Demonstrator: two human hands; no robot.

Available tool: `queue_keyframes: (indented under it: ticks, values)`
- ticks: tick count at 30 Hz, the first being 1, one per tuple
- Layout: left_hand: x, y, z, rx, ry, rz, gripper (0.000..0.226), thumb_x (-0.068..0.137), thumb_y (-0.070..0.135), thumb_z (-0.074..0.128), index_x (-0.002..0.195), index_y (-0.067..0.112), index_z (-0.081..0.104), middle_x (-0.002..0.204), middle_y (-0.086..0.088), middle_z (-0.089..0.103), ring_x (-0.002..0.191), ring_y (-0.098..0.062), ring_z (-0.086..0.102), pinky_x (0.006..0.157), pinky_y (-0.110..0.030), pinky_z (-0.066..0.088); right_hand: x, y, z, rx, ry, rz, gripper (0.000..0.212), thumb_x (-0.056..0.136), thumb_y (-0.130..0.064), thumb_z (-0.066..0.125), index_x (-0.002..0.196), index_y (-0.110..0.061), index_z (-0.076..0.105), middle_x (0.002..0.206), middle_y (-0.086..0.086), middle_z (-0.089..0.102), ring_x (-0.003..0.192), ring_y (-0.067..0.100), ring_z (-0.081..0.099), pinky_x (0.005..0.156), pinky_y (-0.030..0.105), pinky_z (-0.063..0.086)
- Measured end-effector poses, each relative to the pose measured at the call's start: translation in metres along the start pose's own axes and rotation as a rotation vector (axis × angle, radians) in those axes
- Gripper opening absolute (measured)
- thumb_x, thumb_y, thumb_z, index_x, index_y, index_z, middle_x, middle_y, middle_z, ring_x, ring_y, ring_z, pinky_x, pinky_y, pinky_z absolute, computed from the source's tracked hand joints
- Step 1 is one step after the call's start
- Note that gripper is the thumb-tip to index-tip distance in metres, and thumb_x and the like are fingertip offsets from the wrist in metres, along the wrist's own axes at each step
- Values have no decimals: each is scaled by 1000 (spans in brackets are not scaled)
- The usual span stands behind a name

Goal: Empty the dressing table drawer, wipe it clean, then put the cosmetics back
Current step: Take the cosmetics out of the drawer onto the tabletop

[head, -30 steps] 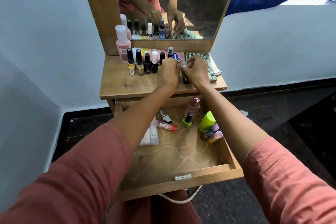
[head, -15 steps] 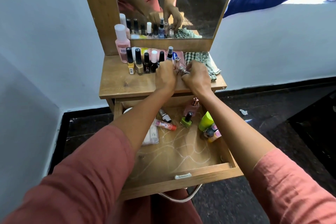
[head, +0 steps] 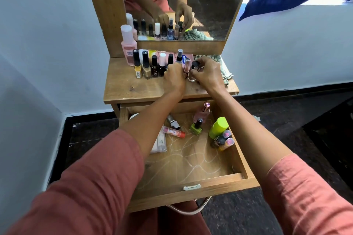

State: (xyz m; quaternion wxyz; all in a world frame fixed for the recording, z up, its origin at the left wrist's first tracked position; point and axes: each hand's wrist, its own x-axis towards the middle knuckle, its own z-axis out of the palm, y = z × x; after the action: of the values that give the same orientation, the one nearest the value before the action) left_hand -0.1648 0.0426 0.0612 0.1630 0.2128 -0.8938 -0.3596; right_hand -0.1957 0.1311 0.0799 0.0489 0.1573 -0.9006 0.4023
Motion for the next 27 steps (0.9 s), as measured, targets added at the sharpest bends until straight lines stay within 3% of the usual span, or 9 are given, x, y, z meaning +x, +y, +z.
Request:
queue_keyframes:
  ticks: [5, 9, 13, 16, 18, 22, 27]
  values:
    - [-3, -3, -2, 45, 4, -2, 15, 90, 2, 50, 92, -2, 65, 95, -19, 66, 92, -32, 63, 71, -36, 47, -1, 4, 0, -13, -9, -7, 40, 80, -1, 64, 119, -2, 54, 108, 12, 63, 86, 16, 56, 77, 20, 45]
    - [-16, -10, -7, -28, 30, 33, 14, 90, 1, 49, 88, 1, 62, 86, -10, 62, 79, -20, 58, 66, -31, 46, -9, 8, -7, -5, 15, 8, 51, 80, 2, 63, 129, -3, 47, 107, 14, 60, 82, 14, 53, 79, 21, 48]
    - [-40, -15, -12, -143, -11, 104, 8, 89, 6, 56, 90, 3, 64, 89, -10, 67, 78, -16, 61, 68, -28, 51, -30, 16, -20, -14, 43, -30, 37, 80, 3, 63, 116, -1, 56, 105, 17, 62, 83, 14, 54, 75, 16, 45]
    - [-67, -18, -8, -113, -80, 141, 10, 88, 10, 59, 94, 5, 66, 92, -9, 69, 75, -13, 60, 62, -18, 45, -50, 25, -32, -35, 19, -39, 21, 80, 3, 63, 101, 3, 65, 100, 18, 67, 83, 18, 59, 71, 9, 41]
    - [-86, -19, -2, -75, -132, 185, 10, 87, 12, 61, 94, 8, 67, 92, -7, 71, 75, -14, 63, 58, -16, 43, -64, 32, -41, -56, 5, -14, 16, 81, 4, 61, 95, 3, 68, 98, 18, 69, 85, 21, 63, 74, 12, 43]
    - [-119, -20, 12, -15, -298, 318, 9, 85, 13, 60, 90, 13, 67, 98, -5, 70, 90, -23, 66, 69, -30, 49, -95, 53, -52, -100, -83, 69, 16, 77, 8, 60, 87, 3, 71, 90, 19, 71, 82, 22, 65, 72, 15, 45]
    - [-143, -16, 39, 126, -500, 406, 14, 89, 11, 52, 99, 7, 61, 106, -15, 61, 98, -34, 60, 75, -39, 48, -135, 87, -57, -291, -245, 224, 14, 77, -1, 66, 89, -4, 69, 98, 16, 67, 88, 25, 63, 79, 35, 51]
